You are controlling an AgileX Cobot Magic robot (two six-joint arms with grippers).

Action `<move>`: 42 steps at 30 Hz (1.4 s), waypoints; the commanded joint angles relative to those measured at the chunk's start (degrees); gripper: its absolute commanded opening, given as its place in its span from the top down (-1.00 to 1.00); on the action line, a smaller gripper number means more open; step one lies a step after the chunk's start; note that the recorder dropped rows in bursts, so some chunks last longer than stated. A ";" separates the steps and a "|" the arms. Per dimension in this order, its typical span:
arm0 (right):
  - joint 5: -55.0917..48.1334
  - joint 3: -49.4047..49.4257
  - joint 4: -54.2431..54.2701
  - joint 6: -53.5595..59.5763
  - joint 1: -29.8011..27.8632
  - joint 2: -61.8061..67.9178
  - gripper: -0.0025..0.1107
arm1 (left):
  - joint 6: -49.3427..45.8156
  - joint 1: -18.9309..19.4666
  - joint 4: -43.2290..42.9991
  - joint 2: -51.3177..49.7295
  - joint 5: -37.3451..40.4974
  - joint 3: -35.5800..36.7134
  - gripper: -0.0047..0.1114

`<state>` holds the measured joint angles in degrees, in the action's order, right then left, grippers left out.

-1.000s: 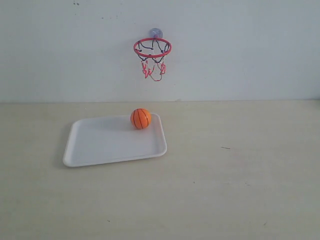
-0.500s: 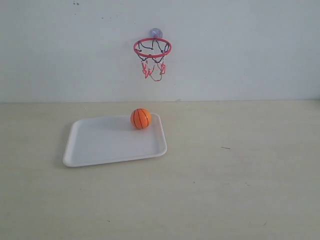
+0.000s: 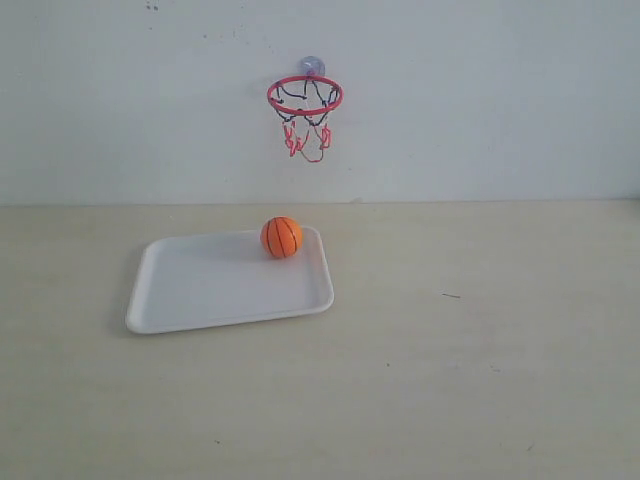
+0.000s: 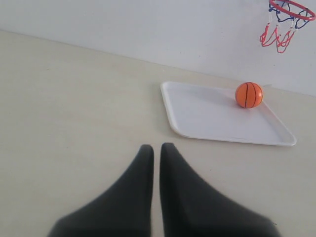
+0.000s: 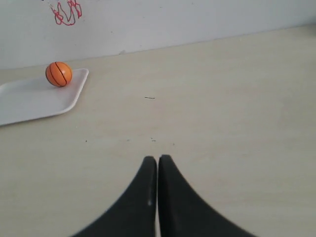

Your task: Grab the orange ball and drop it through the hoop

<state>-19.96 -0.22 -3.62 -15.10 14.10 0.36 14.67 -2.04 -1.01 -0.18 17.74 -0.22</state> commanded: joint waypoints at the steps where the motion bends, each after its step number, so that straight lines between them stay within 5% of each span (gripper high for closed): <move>1: -0.28 0.22 -0.72 4.21 -0.29 -0.36 0.96 | 0.32 0.19 -0.08 0.18 -0.22 0.22 0.85; 42: 0.00 0.22 0.09 3.07 -0.29 -0.36 0.96 | 0.32 0.19 -0.08 0.18 -0.22 0.22 0.85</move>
<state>-20.30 0.06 -3.52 -12.27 14.10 0.26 14.67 -2.04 -1.01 -0.18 17.74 -0.22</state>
